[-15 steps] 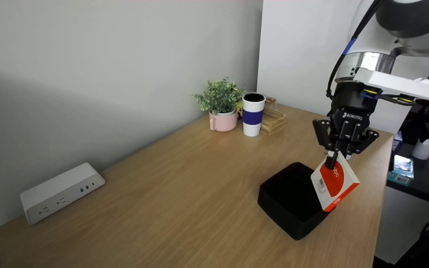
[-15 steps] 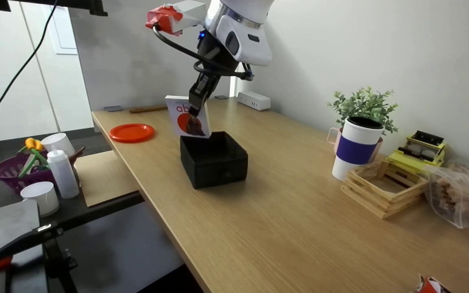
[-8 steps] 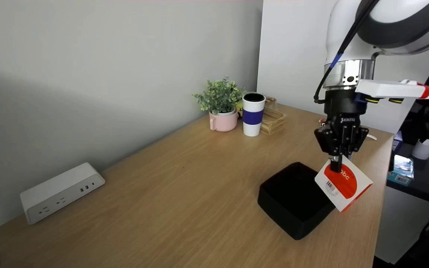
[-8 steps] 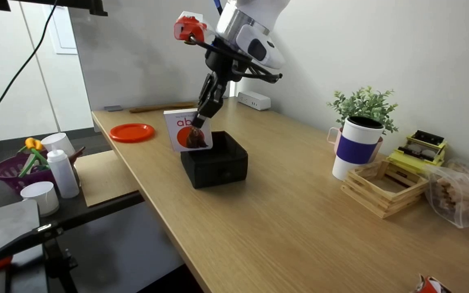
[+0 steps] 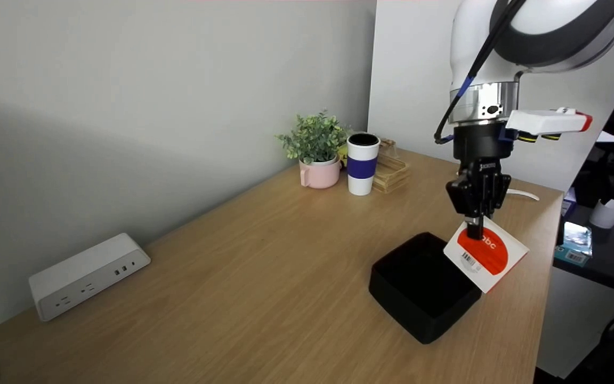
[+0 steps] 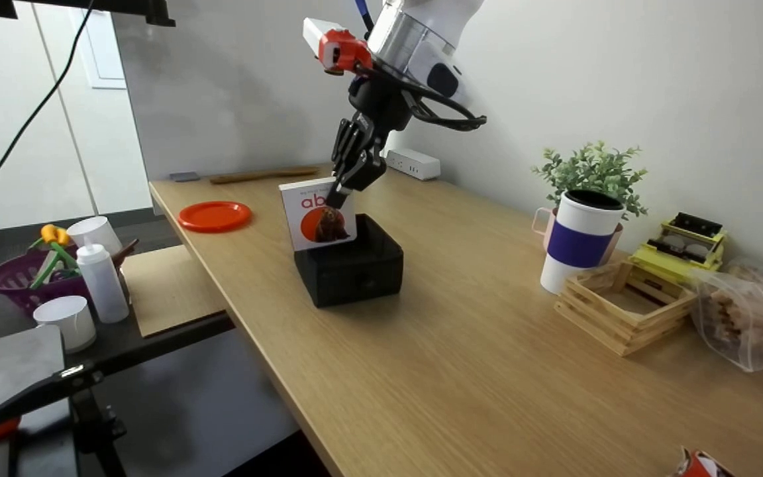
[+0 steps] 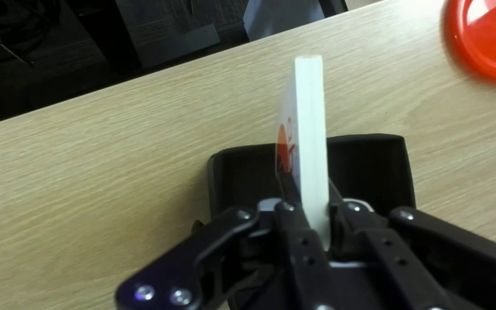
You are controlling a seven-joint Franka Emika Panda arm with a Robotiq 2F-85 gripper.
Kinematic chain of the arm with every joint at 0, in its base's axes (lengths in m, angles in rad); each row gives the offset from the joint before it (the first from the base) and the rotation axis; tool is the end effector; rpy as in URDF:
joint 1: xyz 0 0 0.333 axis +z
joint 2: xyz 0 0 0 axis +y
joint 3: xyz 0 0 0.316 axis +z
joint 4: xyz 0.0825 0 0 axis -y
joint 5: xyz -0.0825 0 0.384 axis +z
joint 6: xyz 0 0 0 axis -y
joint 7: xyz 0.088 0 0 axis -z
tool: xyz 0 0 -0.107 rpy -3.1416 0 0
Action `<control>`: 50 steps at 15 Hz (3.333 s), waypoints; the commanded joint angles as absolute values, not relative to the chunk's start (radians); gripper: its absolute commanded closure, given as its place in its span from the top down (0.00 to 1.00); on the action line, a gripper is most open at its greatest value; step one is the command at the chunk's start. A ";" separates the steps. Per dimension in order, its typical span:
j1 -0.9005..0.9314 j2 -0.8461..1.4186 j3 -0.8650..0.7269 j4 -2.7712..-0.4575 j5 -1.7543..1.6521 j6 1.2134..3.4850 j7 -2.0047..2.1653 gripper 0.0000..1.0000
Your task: Remove the book from the box and put it on the table, put it back in the box, then back on the table again.
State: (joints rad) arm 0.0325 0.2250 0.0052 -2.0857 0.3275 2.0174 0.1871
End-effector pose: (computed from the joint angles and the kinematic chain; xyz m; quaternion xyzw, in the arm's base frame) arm 0.5445 0.0393 0.2991 -0.9664 0.1637 0.1585 0.1187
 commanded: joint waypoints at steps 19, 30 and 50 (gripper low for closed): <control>0.004 0.271 -0.002 -1.960 0.235 1.948 0.067 0.04; -0.027 0.398 0.012 -1.867 0.311 1.943 -0.056 0.04; -0.065 0.472 0.004 -1.856 0.373 1.907 -0.005 0.04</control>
State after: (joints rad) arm -0.0468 0.4562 -0.0045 -1.8894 0.3607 1.9543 -0.0172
